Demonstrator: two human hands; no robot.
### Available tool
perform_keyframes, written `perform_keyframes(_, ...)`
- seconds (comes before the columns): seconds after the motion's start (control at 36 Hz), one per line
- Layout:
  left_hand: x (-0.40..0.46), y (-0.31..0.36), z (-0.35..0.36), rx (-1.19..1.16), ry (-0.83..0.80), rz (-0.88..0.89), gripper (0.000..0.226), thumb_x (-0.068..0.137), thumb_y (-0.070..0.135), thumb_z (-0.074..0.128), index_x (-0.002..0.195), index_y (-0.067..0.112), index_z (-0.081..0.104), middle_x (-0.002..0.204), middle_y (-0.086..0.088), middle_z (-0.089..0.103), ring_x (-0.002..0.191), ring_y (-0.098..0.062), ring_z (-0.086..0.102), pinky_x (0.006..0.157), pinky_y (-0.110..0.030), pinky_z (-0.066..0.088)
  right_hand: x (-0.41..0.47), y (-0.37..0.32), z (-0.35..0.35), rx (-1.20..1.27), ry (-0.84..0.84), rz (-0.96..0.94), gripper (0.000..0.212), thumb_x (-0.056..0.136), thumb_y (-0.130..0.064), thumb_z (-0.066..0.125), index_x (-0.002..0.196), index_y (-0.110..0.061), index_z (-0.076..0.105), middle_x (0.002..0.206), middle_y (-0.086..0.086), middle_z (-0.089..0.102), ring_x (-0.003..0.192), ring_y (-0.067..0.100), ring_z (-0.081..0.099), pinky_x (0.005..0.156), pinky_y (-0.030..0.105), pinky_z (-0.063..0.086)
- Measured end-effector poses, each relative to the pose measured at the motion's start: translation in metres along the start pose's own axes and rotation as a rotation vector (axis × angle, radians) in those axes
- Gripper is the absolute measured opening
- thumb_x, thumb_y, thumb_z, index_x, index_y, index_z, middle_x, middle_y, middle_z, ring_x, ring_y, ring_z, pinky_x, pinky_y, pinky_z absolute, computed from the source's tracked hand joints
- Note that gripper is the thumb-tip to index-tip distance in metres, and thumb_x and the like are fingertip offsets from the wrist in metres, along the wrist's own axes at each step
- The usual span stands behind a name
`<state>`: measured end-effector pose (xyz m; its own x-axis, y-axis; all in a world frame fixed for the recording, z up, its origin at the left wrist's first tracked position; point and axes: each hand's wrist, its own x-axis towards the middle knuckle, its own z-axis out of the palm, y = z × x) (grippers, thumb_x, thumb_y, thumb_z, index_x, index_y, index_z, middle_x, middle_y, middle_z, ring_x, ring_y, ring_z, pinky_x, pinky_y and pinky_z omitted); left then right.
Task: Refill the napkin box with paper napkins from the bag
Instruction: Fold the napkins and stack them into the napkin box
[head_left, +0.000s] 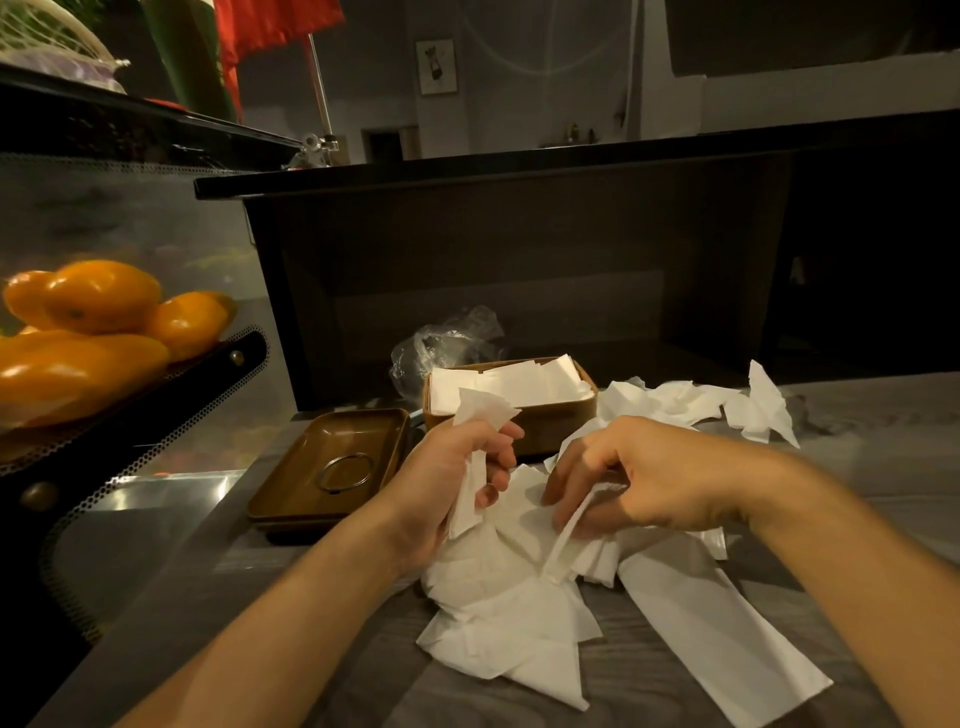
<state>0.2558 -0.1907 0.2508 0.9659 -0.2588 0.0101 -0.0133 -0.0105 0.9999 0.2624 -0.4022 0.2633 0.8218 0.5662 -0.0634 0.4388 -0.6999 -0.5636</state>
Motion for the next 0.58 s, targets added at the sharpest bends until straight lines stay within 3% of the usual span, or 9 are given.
perform_keyframes(0.11,-0.001,0.000,-0.001,-0.015,-0.016,0.001,0.021,0.095,0.015,0.051,0.109,0.006,0.064,0.078,-0.007,0.057,0.059,-0.009,0.053,0.058,-0.024,0.041,0.003,0.000,0.002,0.045,0.098,0.001,0.010,0.091,-0.034,0.074,0.098,-0.040,0.077,0.107,-0.023,0.068,0.106,0.002,0.063,0.096,0.028,0.054)
perform_keyframes(0.22,-0.003,0.001,-0.004,-0.064,-0.002,-0.008,0.039,0.101,0.035,0.045,0.111,0.005,0.067,0.084,-0.009,0.060,0.062,-0.012,0.053,0.060,-0.027,0.041,0.000,-0.005,-0.002,0.191,0.251,-0.070,0.010,0.092,-0.039,0.067,0.093,-0.040,0.077,0.093,-0.023,0.070,0.096,-0.002,0.065,0.076,0.017,0.057)
perform_keyframes(0.33,-0.004,0.003,-0.003,-0.075,-0.018,-0.020,0.062,0.082,0.069,0.043,0.107,0.020,0.072,0.100,-0.011,0.072,0.084,-0.024,0.063,0.074,-0.034,0.054,-0.004,-0.012,-0.005,0.423,0.319,-0.096,0.020,0.078,-0.045,0.069,0.092,-0.035,0.080,0.093,-0.015,0.074,0.095,0.004,0.070,0.076,0.024,0.060)
perform_keyframes(0.42,-0.010,0.006,0.001,-0.176,-0.121,-0.101,0.059,0.077,0.072,0.038,0.116,0.036,0.062,0.105,-0.004,0.077,0.097,-0.027,0.074,0.086,-0.044,0.059,-0.007,-0.018,-0.005,0.537,0.306,-0.141,0.018,0.082,-0.031,0.073,0.098,-0.023,0.078,0.093,-0.009,0.076,0.094,0.011,0.072,0.075,0.022,0.059)
perform_keyframes(0.47,-0.013,0.007,0.002,-0.166,-0.184,-0.114,0.060,0.081,0.073,0.036,0.123,0.037,0.059,0.111,-0.004,0.076,0.102,-0.027,0.073,0.090,-0.046,0.059,-0.006,-0.021,-0.004,0.572,0.311,-0.157,0.012,0.085,-0.024,0.073,0.096,-0.018,0.077,0.091,-0.009,0.075,0.091,0.010,0.072,0.074,0.020,0.057)
perform_keyframes(0.58,-0.014,0.006,0.003,-0.078,-0.219,-0.119,0.067,0.085,0.077,0.037,0.130,0.033,0.062,0.120,-0.006,0.073,0.111,-0.028,0.069,0.106,-0.050,0.049,-0.002,-0.025,0.003,0.519,0.380,-0.177,0.003,0.084,-0.025,0.077,0.083,-0.027,0.080,0.095,-0.014,0.069,0.094,0.008,0.066,0.078,0.019,0.056)
